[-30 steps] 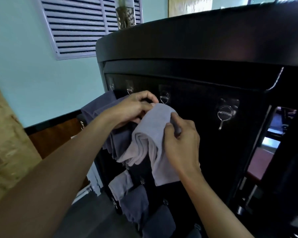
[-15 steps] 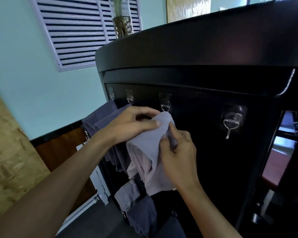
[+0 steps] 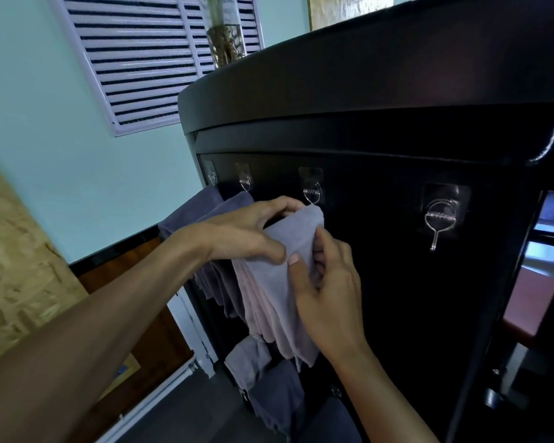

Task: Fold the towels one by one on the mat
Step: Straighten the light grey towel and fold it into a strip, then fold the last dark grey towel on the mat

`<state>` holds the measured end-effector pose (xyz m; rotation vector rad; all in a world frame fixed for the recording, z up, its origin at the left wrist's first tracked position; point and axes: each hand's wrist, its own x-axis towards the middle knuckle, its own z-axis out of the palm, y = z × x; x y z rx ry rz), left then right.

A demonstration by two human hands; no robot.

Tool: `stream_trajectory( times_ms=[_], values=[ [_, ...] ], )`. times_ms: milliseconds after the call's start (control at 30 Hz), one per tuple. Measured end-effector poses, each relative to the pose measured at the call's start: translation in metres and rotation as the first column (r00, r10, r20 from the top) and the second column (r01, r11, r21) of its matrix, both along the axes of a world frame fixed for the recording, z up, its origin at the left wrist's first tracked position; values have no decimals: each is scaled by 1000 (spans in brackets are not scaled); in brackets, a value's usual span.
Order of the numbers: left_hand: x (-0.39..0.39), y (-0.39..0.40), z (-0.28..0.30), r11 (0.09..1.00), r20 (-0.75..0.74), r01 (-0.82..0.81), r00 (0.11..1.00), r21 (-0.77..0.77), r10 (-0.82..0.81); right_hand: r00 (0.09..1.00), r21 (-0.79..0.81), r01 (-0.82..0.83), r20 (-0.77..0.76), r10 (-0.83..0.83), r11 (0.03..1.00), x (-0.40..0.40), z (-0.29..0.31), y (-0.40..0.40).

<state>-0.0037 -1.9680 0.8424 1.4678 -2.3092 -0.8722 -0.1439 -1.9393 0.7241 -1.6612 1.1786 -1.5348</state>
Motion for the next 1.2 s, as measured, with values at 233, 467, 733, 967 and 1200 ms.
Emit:
stream_trajectory(
  times_ms=[233, 467, 733, 967, 1200],
  values=[
    [3, 0, 0, 1000, 84, 6, 996, 16, -8, 986, 26, -60, 160, 55, 998, 10, -5, 0],
    [0, 19, -1, 957, 192, -50, 975, -287, 108, 1000, 41, -29, 11, 28, 999, -2, -18, 13],
    [2, 119, -63, 650, 275, -171, 805, -741, 525, 954, -110, -223, -227, 194, 969, -34, -54, 40],
    [-37, 234, -167, 625, 240, -473, 644, -621, 726, 776, -8, -480, -470, 421, 877, -63, -93, 88],
    [-123, 355, -258, 653, 360, -669, 547, -355, 756, 423, 153, -648, -742, 520, 746, -99, -141, 166]
  ],
)
